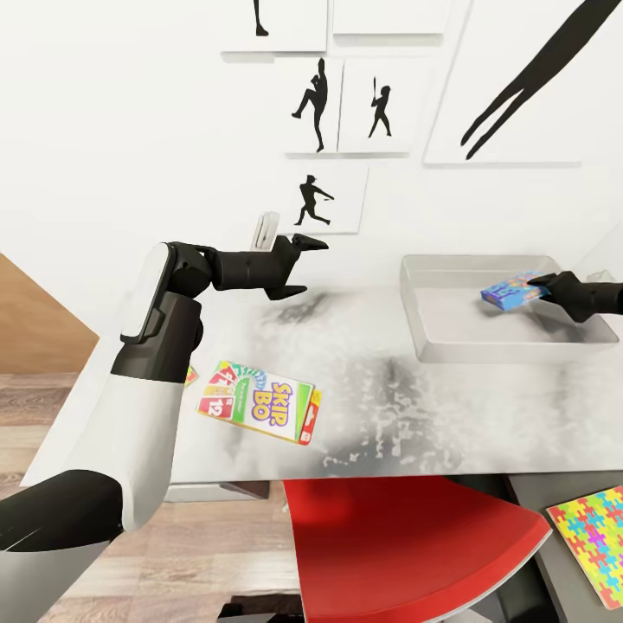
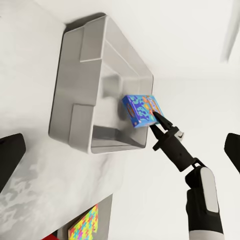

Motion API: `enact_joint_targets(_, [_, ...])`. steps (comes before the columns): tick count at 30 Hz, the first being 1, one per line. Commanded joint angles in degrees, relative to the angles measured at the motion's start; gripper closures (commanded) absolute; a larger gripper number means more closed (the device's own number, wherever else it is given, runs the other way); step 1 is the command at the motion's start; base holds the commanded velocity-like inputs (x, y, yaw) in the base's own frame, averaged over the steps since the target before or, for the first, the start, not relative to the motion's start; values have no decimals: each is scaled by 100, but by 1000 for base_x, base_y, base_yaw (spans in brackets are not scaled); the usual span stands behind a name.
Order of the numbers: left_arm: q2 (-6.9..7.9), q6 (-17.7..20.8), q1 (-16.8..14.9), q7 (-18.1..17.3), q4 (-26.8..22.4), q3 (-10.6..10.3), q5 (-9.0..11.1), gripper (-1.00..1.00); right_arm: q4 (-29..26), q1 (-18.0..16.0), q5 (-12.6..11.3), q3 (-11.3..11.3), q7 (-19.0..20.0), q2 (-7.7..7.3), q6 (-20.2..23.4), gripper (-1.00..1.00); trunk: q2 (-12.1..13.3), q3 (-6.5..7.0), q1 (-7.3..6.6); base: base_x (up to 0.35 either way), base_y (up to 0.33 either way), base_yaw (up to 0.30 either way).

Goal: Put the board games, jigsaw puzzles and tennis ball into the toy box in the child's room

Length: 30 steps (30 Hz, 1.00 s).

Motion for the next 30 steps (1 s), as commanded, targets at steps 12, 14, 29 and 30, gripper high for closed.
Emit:
enact_joint_targets(12, [-33,3,-7,60,-9,5,52,-100,18,-37,-51,-202,-500,11,-221,100,-10,-12,3,0,0,0])
enact_joint_targets(14, [-44,3,-8,60,-10,5,53,-100,15,-42,-212,-415,-764,14,-405,100,-10,-12,3,0,0,0])
enact_joint_targets(29, [-56,3,-7,60,-5,5,56,-100,-17,-12,-847,-977,-1249,11,-786,100,-10,-12,3,0,0,0])
enact_joint_targets(30, [-56,3,-7,60,-1,5,56,-100,-18,-5,-864,-991,-1254,13,-790,100,-10,-12,3,0,0,0])
